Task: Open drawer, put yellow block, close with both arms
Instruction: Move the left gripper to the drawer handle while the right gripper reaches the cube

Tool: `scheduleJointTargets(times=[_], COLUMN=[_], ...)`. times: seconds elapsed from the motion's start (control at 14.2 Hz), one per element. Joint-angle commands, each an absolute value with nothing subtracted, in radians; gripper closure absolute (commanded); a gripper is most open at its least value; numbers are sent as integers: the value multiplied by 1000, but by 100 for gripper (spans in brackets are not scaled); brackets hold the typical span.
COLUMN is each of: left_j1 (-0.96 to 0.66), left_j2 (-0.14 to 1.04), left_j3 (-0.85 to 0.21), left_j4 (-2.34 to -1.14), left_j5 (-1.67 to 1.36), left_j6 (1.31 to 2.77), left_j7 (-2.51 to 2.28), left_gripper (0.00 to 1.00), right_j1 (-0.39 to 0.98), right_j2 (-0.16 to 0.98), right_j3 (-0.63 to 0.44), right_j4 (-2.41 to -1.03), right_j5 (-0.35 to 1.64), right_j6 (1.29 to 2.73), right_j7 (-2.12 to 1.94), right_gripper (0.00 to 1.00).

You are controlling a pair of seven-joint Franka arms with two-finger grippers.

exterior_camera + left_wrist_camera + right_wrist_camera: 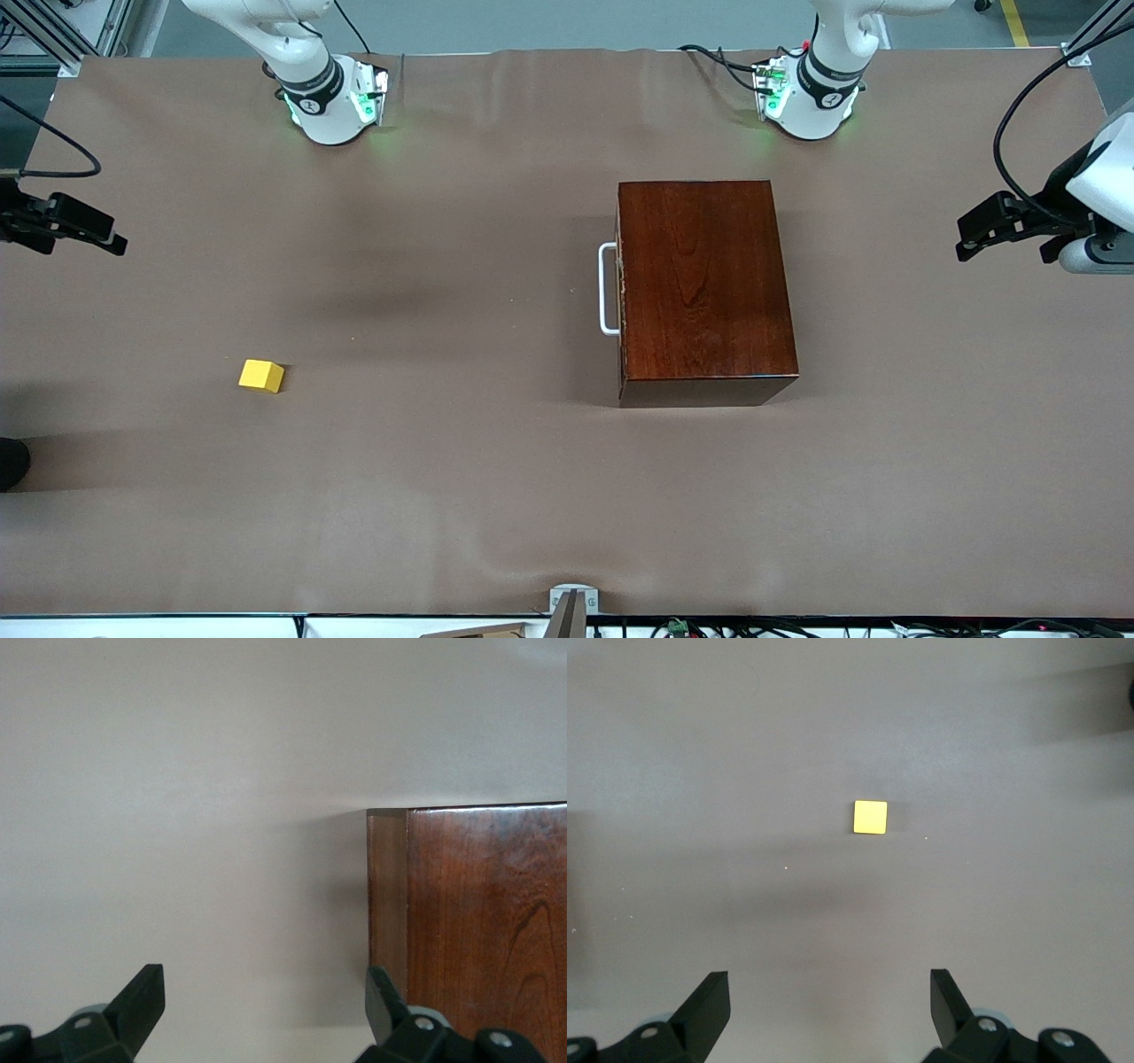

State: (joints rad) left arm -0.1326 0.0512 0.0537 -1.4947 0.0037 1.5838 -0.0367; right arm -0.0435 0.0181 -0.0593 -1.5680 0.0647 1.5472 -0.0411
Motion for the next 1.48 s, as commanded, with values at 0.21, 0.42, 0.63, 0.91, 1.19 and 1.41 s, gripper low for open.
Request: scheduleJointTargets(times=[0.21,0.42,0.63,0.91,1.19,1.41], left_j1=[-141,-135,-143,-149,-210,-319], left_j2=[38,43,44,81,106,184], left_j3=[55,55,55,54,11,3], left_j4=[-1506,-1505,-1500,-1496,-1488,-1399], left_j5=[-6,-6,0,-69,-112,-109], left_j6=[1597,1606,1611,1614,1634,1635], left_j7=[-43,-41,-41,-25,-48,-171], left_gripper=[0,0,0,0,0,0], right_j1=[-37,-37,-38,-48,-38,-41], right_j2=[11,20,54,136,138,147], right_j3=[-61,-61,-61,-61,-63,-63], right_j4=[-1575,-1574,-1572,-1569,-1565,-1565], right_j5=[49,41,43,60,60,58], right_j6=[1557,1566,1569,1621,1626,1623], right_j7=[-28,-28,-26,-25,-25,-26], right_gripper=[0,0,0,0,0,0])
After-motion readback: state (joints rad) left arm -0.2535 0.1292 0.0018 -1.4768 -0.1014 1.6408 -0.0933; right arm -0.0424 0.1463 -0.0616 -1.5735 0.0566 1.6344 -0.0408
